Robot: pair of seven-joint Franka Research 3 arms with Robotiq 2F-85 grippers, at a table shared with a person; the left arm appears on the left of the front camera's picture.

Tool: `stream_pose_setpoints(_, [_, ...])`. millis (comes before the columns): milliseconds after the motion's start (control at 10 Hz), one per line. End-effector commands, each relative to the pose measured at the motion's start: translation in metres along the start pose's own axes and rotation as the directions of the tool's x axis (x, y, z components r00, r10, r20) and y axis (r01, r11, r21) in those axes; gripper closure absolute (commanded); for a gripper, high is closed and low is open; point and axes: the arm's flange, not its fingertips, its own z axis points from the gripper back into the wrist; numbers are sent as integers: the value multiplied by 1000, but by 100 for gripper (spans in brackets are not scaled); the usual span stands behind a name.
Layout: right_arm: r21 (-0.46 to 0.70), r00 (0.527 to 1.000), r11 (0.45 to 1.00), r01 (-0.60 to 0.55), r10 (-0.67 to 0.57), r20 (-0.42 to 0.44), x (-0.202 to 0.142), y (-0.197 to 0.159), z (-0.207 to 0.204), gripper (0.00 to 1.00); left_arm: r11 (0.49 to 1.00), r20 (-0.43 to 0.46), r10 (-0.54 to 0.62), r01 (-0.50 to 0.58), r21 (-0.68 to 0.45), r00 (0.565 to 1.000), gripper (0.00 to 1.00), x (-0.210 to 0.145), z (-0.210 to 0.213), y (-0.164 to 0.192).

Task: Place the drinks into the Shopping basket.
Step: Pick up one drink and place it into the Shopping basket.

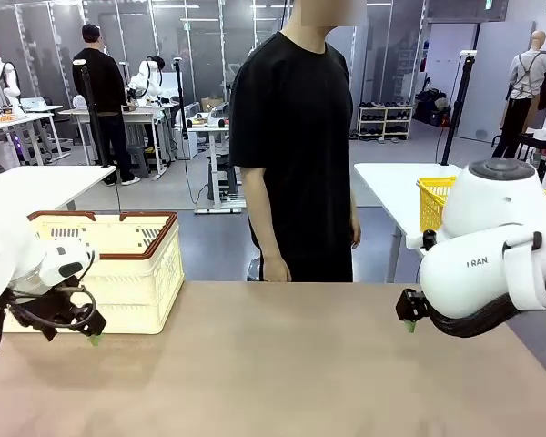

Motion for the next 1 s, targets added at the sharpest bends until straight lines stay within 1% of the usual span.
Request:
stream_pose_setpoints(0, [37, 999, 999, 40, -40, 1, -48, -16, -22, 0, 999, 4, 30, -30, 25, 1000, 0, -53, -17, 6])
stream_pose_setpoints(100, [43, 999, 998, 50, -51, 2, -49, -19, -24, 0, 998, 0, 42, -42, 43, 999, 0, -51, -25, 9])
stream_pose_setpoints(200, [40, 998, 997, 59, -59, 6, -50, -19, -24, 0, 997, -5, 31, -31, 64, 1000, 0, -50, -27, 10])
stream_pose_setpoints(500, [14, 996, 996, 87, -87, 14, -49, -19, -22, 0, 998, -5, 44, -44, 51, 999, 0, -48, -29, 13])
stream_pose_setpoints(800, [-11, 994, 995, 101, -101, 32, -50, -17, -16, 0, 998, 8, 29, -29, 50, 1000, 0, -45, -27, 12])
stream_pose_setpoints(900, [23, 998, 997, 69, -69, -4, 5, -14, -16, 0, 999, 15, 21, -22, 50, 1000, 0, -44, -24, 11])
